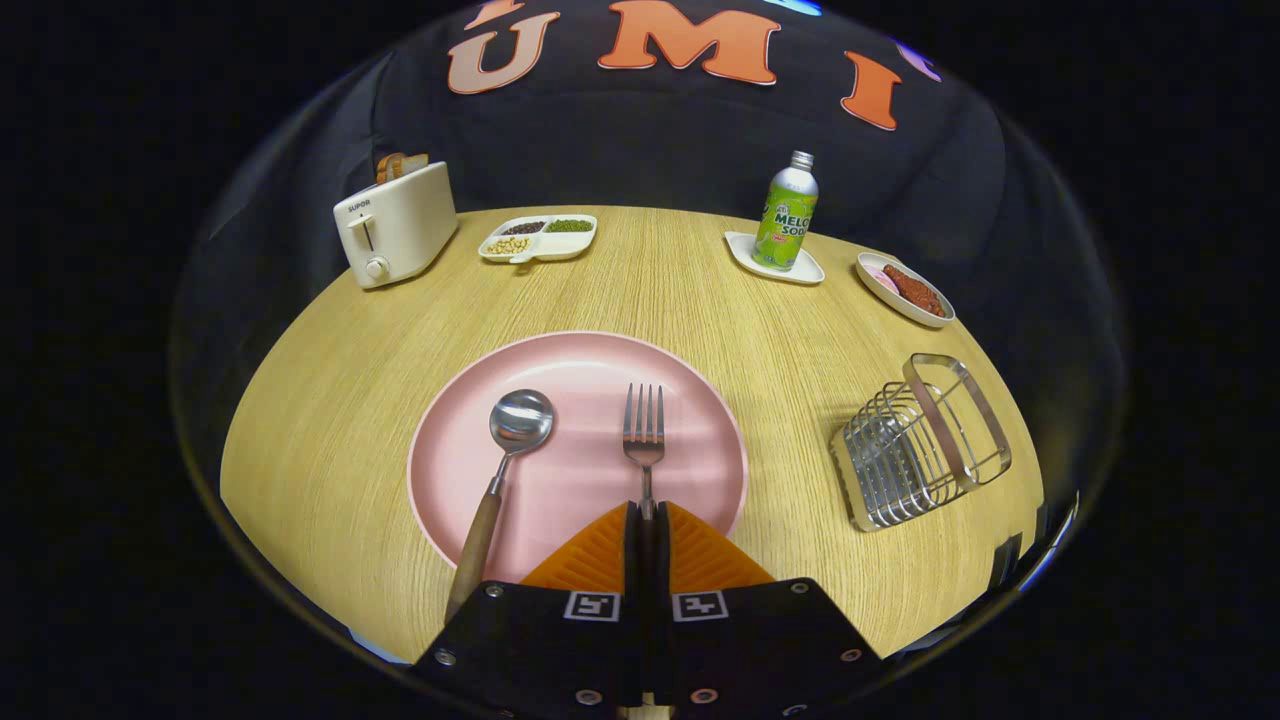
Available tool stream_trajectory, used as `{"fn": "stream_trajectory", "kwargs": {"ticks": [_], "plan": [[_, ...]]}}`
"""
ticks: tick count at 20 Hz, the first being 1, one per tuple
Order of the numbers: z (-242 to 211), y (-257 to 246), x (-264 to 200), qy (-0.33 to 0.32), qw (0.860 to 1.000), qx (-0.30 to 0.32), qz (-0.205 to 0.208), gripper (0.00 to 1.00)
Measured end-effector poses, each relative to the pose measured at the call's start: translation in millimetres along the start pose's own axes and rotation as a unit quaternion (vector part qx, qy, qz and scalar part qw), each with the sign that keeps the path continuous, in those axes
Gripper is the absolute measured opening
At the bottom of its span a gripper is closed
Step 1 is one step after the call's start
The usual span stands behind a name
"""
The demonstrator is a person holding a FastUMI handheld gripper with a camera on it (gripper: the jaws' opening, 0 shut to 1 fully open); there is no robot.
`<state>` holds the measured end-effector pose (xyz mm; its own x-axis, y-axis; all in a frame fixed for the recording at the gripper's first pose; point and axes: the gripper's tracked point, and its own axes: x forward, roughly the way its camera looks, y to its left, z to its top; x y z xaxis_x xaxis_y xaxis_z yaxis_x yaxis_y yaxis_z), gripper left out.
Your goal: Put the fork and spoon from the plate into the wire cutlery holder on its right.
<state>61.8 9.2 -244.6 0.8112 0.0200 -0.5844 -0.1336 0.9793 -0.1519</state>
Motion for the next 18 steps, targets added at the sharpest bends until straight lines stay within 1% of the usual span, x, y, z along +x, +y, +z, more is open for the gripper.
{"fn": "stream_trajectory", "kwargs": {"ticks": [5, 8, 9, 15, 18], "plan": [[21.3, -13.9, -19.3, -0.007, 1.000, -0.005, 0.009, 0.05], [23.5, -25.5, -36.4, 0.019, 0.999, -0.008, 0.027, 0.05], [25.8, -33.4, -42.5, 0.025, 0.999, -0.012, 0.027, 0.05], [42.9, -90.0, -70.9, 0.049, 0.998, -0.039, 0.007, 0.05], [42.7, -112.8, -76.9, 0.073, 0.996, -0.056, 0.000, 0.05]]}}
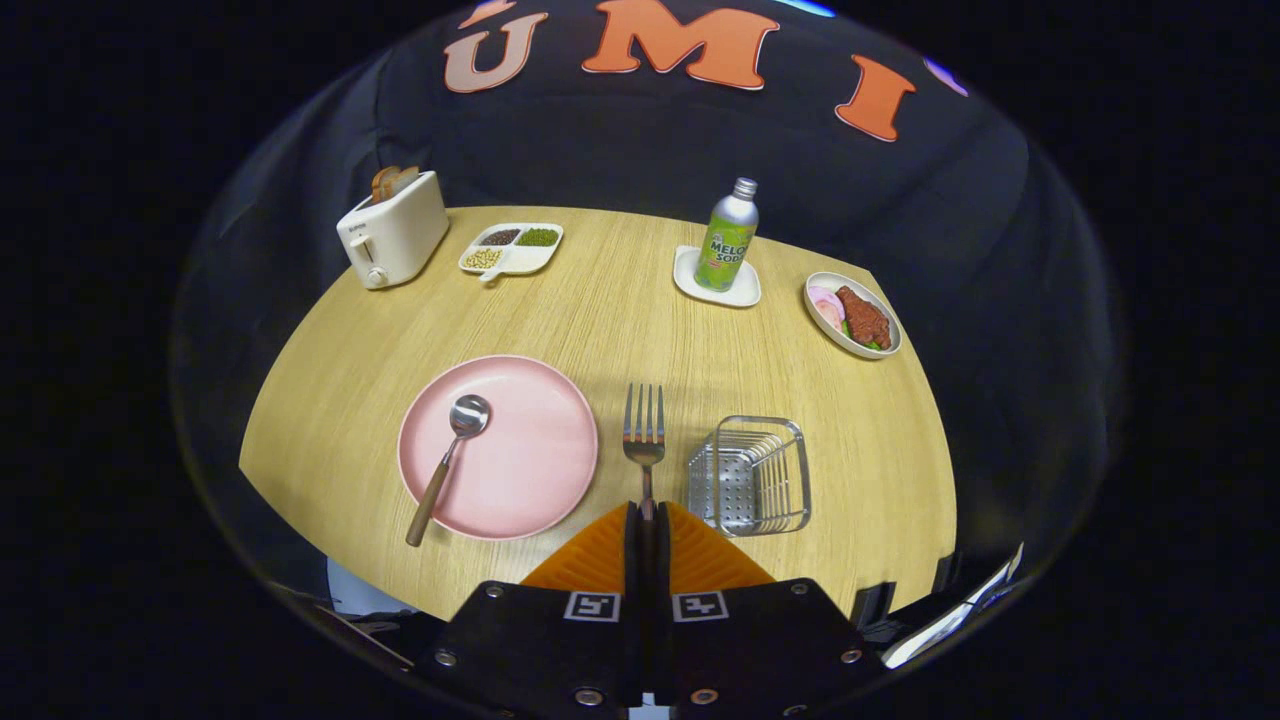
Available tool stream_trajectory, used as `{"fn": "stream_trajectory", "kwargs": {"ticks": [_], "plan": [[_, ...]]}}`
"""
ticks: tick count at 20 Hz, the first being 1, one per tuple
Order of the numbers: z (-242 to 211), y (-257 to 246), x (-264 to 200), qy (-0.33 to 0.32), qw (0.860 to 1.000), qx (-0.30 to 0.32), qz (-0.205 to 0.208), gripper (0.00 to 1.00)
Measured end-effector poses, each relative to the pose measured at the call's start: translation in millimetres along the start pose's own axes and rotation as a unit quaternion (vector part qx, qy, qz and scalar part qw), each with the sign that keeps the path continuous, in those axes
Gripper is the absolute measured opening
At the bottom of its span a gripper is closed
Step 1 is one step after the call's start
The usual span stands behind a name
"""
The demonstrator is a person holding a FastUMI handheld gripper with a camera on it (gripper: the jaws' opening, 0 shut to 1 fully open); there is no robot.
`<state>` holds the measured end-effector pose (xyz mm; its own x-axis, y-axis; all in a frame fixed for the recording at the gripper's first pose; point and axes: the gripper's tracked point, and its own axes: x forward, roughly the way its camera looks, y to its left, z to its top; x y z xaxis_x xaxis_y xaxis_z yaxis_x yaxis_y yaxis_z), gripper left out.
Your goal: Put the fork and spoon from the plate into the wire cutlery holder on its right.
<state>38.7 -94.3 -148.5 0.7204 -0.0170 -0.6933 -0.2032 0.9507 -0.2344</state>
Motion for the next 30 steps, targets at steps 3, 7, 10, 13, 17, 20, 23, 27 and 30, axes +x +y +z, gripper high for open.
{"fn": "stream_trajectory", "kwargs": {"ticks": [3, 7, 10, 13, 17, 20, 23, 27, 30], "plan": [[-4.5, -22.7, -2.7, 0.030, 0.999, -0.010, -0.007, 0.05], [-14.1, -48.8, -0.9, 0.079, 0.996, -0.034, -0.012, 0.05], [-20.6, -62.3, 1.4, 0.118, 0.992, -0.047, -0.006, 0.05], [-21.6, -69.3, 7.5, 0.148, 0.988, -0.048, 0.003, 0.05], [-17.9, -73.4, 18.4, 0.184, 0.981, -0.059, 0.017, 0.05], [-17.3, -74.9, 29.3, 0.210, 0.975, -0.065, 0.024, 0.05], [-20.1, -78.3, 37.8, 0.233, 0.969, -0.076, 0.026, 0.05], [-23.7, -77.8, 49.8, 0.255, 0.963, -0.084, 0.035, 0.05], [-24.3, -73.8, 56.3, 0.264, 0.959, -0.092, 0.041, 0.05]]}}
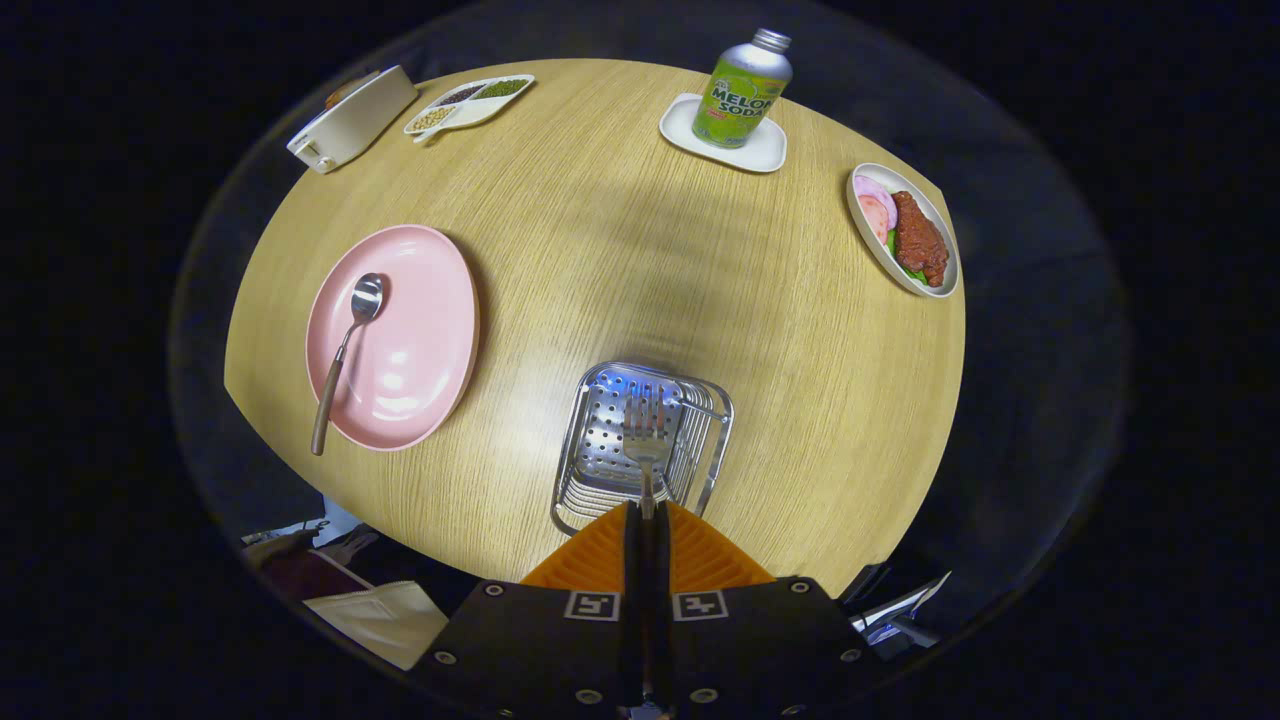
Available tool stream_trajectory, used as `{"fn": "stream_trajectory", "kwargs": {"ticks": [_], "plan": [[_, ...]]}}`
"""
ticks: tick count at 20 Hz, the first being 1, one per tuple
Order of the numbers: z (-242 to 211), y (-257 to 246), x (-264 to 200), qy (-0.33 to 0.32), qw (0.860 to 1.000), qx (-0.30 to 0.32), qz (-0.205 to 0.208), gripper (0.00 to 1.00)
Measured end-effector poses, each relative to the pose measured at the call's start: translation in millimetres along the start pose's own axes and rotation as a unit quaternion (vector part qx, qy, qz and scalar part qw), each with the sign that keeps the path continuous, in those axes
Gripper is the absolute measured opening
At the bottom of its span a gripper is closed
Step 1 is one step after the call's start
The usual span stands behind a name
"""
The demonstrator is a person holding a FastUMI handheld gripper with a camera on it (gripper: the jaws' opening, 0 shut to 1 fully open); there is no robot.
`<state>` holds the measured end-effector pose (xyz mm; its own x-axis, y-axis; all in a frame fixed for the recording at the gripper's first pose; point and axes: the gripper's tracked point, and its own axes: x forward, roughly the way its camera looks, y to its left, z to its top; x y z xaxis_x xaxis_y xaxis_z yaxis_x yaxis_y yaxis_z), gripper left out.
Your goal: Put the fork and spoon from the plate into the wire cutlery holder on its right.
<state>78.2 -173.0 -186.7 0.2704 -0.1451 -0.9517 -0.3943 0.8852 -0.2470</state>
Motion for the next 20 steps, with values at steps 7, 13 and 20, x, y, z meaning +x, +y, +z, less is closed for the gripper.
{"fn": "stream_trajectory", "kwargs": {"ticks": [7, 13, 20], "plan": [[9.7, 2.8, 5.9, 0.002, 1.000, -0.010, -0.004, 0.08], [14.5, 6.4, -4.3, -0.026, 1.000, -0.007, -0.005, 0.32], [34.1, 11.8, -41.0, -0.124, 0.990, 0.063, -0.012, 1.00]]}}
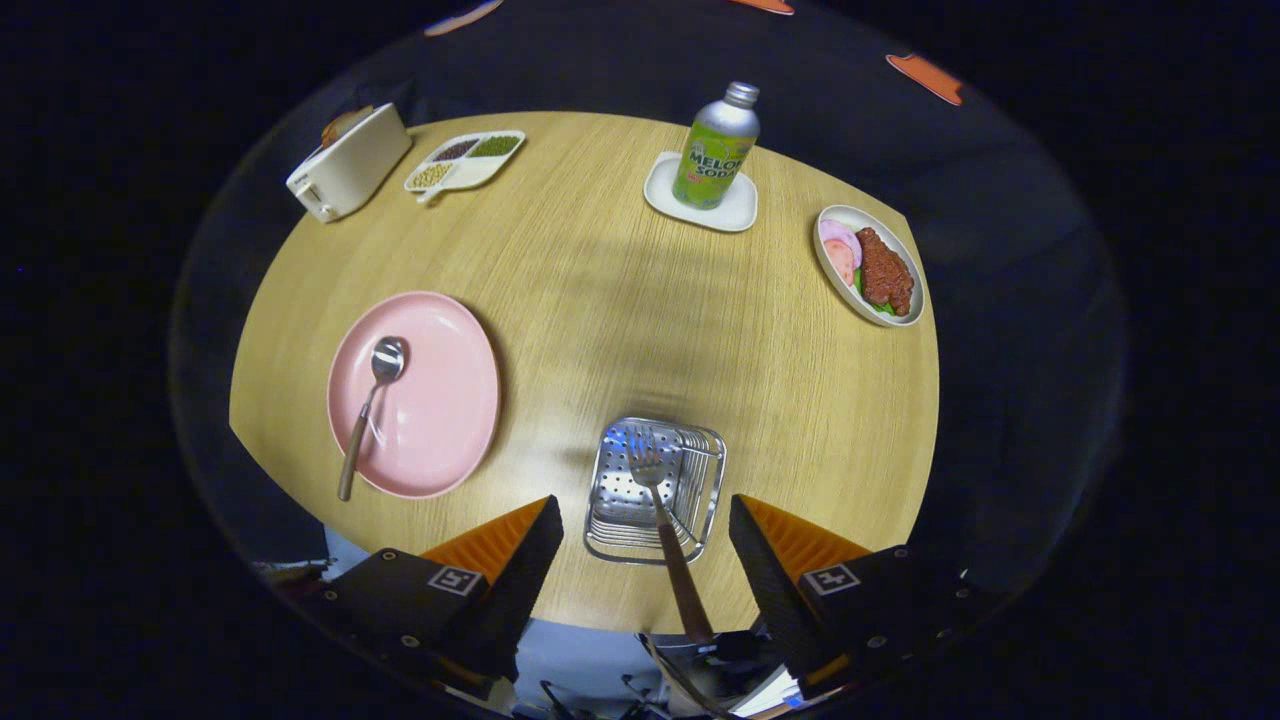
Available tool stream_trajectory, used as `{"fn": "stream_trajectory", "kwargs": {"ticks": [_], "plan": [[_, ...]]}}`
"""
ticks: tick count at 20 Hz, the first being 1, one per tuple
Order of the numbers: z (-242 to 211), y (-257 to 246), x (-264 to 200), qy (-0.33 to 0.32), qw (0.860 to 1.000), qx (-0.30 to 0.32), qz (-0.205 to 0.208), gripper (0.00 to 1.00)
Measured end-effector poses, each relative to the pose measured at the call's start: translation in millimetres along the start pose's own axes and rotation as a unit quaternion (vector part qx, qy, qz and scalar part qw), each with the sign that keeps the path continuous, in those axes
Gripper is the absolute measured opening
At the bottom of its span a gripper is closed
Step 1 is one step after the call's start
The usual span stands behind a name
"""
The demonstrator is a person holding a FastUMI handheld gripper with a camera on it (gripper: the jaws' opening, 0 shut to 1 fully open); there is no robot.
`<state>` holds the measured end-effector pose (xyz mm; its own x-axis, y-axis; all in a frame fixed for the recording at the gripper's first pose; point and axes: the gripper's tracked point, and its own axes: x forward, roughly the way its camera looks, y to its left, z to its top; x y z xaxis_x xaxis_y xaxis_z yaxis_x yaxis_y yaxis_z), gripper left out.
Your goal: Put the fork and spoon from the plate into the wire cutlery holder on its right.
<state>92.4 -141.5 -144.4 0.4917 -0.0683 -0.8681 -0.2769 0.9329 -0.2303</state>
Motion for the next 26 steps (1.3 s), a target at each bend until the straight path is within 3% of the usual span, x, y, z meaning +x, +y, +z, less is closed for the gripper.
{"fn": "stream_trajectory", "kwargs": {"ticks": [6, 15, 23, 26], "plan": [[29.7, 37.3, -30.5, -0.148, 0.988, 0.044, -0.002, 1.00], [42.9, 120.3, -32.6, -0.277, 0.956, 0.092, -0.008, 1.00], [38.4, 195.3, -7.4, -0.294, 0.949, 0.107, 0.022, 1.00], [34.0, 212.0, 9.0, -0.286, 0.954, 0.084, 0.013, 1.00]]}}
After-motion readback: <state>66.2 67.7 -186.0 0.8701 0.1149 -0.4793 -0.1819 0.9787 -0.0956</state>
